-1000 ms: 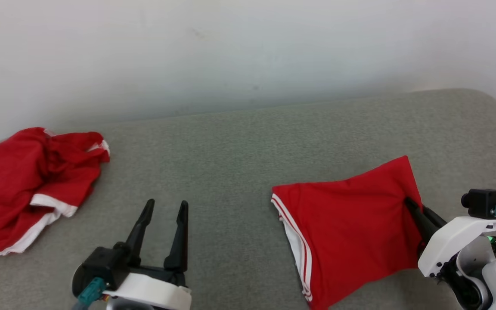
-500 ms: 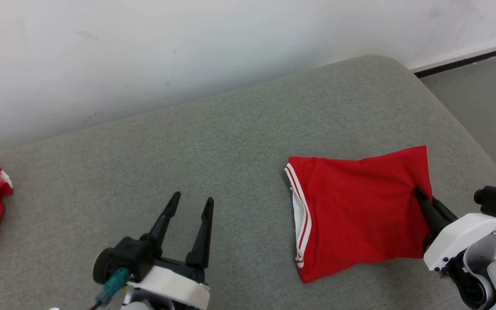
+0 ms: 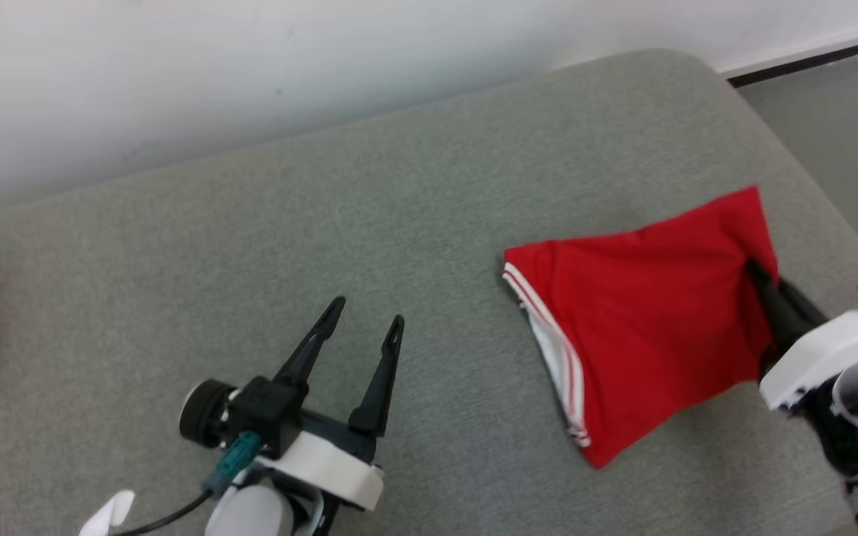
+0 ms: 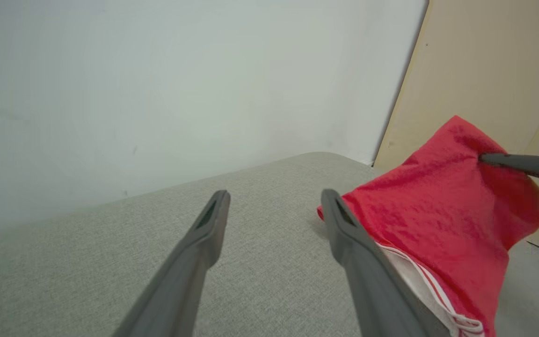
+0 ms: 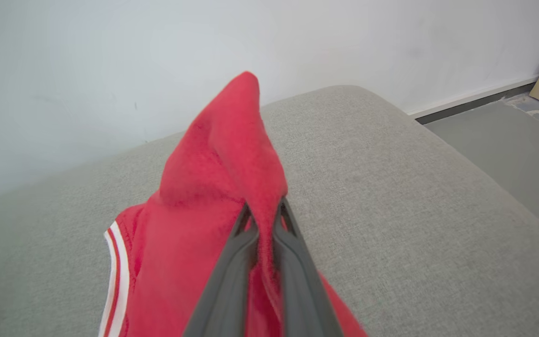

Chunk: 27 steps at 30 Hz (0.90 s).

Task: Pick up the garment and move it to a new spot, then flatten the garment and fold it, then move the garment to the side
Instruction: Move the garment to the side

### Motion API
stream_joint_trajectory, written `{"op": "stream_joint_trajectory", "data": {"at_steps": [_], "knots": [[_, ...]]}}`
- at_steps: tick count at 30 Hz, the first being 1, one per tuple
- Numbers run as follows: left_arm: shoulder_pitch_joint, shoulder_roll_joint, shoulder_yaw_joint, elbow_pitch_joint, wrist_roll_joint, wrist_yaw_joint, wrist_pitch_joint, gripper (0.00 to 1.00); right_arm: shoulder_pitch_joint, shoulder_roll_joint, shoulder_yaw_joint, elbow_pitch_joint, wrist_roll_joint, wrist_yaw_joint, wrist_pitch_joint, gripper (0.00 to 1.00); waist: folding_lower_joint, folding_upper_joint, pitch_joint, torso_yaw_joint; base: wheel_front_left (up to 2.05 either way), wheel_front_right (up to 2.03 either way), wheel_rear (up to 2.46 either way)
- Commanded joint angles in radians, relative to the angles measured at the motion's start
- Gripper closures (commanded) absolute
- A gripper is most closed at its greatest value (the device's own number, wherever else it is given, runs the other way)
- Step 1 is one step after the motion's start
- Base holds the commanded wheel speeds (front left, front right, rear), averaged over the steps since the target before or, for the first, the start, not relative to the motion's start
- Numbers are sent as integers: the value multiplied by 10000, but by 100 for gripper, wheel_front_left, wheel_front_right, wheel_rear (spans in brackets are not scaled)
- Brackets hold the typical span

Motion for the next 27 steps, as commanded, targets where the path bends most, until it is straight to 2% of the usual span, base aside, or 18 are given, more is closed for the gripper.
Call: {"op": "stream_joint_trajectory", "data": {"at_steps": [1, 9, 14, 22, 27], "knots": [[-212, 131, -48, -17, 165, -38, 1, 0, -359, -93, 7, 68, 212, -20, -71, 100, -1, -1, 412, 297, 0, 0, 0], [-1230, 261, -636, -241, 416, -142, 88, 0, -2233, -1098, 51, 983, 761, -20, -497, 100, -1, -1, 1507, 1084, 0, 0, 0], [-1669, 386, -933, -772, 462, -173, 390, 0, -3449, -1570, -1, 1974, 914, -20, -868, 100, -1, -1, 2183, 1499, 0, 0, 0], [-1901, 516, -1174, -1540, 511, -153, 757, 0, -5098, -2609, -267, 4428, 521, -20, -1089, 100, -1, -1, 2977, 2129, 0, 0, 0], [-1781, 559, -1154, -1703, 390, -69, 748, 0, -5800, -2889, -494, 6280, 18, -20, -1154, 100, -1, -1, 3144, 2378, 0, 0, 0]]}}
